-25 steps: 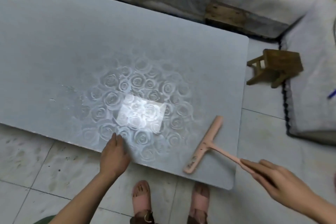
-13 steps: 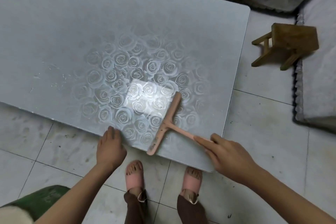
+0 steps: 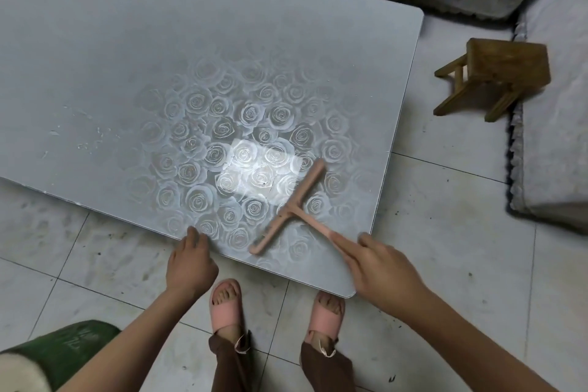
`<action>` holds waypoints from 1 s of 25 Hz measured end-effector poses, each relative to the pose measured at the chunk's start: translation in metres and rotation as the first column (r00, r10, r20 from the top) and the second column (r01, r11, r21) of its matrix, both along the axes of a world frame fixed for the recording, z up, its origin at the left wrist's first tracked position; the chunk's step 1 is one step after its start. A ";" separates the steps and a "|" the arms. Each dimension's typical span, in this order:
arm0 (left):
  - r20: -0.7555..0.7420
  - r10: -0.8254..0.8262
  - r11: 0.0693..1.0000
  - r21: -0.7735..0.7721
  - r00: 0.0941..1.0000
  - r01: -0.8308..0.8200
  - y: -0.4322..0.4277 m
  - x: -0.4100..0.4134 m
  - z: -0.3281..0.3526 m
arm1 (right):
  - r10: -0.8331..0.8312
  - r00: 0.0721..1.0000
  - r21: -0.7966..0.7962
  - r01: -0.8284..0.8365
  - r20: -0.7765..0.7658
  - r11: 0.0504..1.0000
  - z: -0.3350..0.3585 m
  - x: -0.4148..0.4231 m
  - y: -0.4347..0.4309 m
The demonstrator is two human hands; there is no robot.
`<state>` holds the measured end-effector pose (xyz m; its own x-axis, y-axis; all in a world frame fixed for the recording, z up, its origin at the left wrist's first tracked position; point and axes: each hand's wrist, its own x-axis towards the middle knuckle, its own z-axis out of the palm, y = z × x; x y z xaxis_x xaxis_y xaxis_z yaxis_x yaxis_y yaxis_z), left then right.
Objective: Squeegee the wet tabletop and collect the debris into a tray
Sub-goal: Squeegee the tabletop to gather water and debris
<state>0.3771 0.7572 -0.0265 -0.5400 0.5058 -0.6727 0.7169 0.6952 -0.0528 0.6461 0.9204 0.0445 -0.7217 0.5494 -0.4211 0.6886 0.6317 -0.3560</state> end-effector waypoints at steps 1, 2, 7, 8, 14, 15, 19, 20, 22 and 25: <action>0.003 0.009 1.000 -0.020 1.000 -0.009 0.003 -0.001 0.000 | 0.008 1.000 0.003 -0.008 0.004 1.000 -0.002 -0.006 0.002; 0.003 0.015 0.999 -0.037 1.000 -0.015 0.006 -0.003 0.000 | -0.011 1.000 0.011 0.011 0.010 1.000 0.002 0.000 0.008; -0.052 -0.075 0.993 -0.096 0.996 0.069 0.014 -0.015 -0.001 | -0.204 0.971 0.086 0.195 0.124 0.977 0.039 0.101 0.034; -0.064 -0.087 0.992 -0.100 0.994 0.080 0.015 -0.016 -0.002 | -0.214 0.963 0.065 0.206 0.163 0.976 0.041 0.107 0.035; -0.149 -0.074 0.996 -0.067 0.986 0.065 0.017 -0.017 -0.006 | 0.058 0.995 -0.027 -0.056 0.082 0.998 0.011 0.032 0.041; -0.146 -0.081 0.995 -0.065 0.986 0.072 0.016 -0.017 -0.006 | 0.088 0.995 -0.035 -0.087 0.045 0.996 0.002 0.001 0.041; -0.060 -0.002 1.000 0.020 0.998 0.003 0.007 -0.025 -0.005 | 0.207 0.978 0.003 -0.207 -0.013 0.978 -0.007 -0.082 0.048; -0.015 0.065 0.995 0.076 0.998 -0.064 0.003 -0.029 -0.003 | 0.223 0.975 0.043 -0.222 -0.025 0.974 0.001 -0.068 0.057; 0.094 0.177 0.957 0.215 0.980 -0.193 -0.007 -0.044 -0.003 | 0.203 0.978 0.041 -0.205 0.051 0.978 0.023 -0.018 0.070; 0.163 0.208 0.907 0.336 0.964 -0.253 -0.023 -0.067 -0.004 | 0.247 0.936 -0.040 -0.244 0.249 0.969 0.035 0.002 0.043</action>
